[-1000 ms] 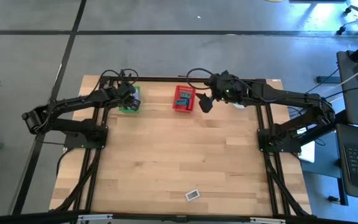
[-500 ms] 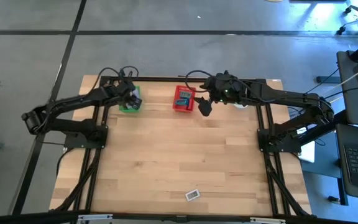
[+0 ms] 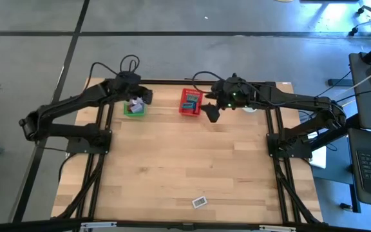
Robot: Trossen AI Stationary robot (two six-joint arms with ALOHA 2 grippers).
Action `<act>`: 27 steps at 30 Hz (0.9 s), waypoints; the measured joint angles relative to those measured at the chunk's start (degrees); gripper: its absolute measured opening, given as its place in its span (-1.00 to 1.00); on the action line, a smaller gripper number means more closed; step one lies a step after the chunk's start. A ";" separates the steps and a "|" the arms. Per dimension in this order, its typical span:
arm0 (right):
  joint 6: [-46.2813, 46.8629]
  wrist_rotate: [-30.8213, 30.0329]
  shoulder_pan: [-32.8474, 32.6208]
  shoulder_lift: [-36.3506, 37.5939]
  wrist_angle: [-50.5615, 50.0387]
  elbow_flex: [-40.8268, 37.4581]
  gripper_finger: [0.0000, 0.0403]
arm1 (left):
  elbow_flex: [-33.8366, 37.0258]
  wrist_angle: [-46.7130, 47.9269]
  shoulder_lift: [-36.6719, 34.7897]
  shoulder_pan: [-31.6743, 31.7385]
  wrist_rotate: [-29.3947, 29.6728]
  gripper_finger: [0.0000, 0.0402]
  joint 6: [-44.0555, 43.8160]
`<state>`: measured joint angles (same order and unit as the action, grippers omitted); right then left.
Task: Pick & Place Office items
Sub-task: Put the white digital timer into the red bin
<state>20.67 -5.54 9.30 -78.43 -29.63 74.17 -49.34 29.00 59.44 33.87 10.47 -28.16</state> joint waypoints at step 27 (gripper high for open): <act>-10.78 8.51 -28.70 0.00 10.70 -20.28 0.59 | 0.00 -11.54 -0.37 -34.54 12.31 -0.14 -27.52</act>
<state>9.90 2.98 -19.40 -78.43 -18.93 53.90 -49.34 17.46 59.07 -0.67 22.78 -55.68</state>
